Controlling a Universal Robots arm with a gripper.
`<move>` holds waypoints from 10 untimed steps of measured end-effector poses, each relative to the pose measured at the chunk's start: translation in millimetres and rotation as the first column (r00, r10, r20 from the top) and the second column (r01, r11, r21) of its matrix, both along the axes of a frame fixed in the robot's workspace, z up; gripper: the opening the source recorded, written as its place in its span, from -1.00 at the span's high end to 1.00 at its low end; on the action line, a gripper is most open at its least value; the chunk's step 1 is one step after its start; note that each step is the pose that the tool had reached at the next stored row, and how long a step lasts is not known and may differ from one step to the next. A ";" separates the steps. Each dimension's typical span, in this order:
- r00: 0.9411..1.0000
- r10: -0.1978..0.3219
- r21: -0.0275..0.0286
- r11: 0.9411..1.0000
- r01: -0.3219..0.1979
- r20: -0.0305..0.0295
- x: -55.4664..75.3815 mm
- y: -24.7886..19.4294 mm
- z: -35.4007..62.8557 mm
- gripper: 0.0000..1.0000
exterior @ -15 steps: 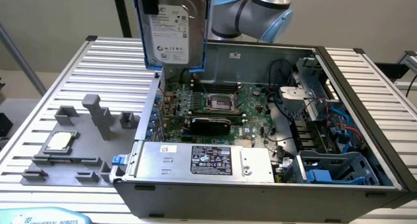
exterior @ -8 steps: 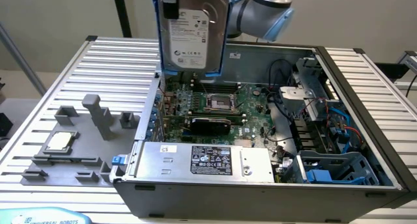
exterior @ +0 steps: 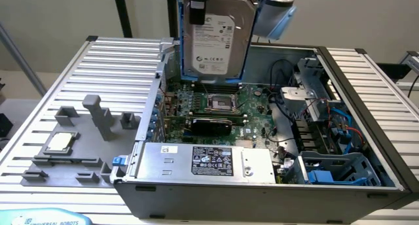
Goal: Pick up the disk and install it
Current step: 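Pick up the disk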
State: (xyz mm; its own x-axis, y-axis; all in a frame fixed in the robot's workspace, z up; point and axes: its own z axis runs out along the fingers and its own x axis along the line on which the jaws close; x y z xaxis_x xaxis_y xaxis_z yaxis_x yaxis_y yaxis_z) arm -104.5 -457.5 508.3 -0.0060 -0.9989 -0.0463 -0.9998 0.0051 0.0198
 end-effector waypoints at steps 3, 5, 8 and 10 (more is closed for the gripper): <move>1.000 0.000 0.000 1.000 0.000 -0.001 13.5 -5.3 0.0 0.35; 1.000 0.000 0.000 1.000 0.000 -0.002 22.6 -8.9 0.0 0.35; 1.000 0.000 0.000 1.000 0.000 -0.004 36.1 -14.3 0.0 0.35; 1.000 0.000 0.000 1.000 0.000 -0.005 45.5 -18.1 0.0 0.35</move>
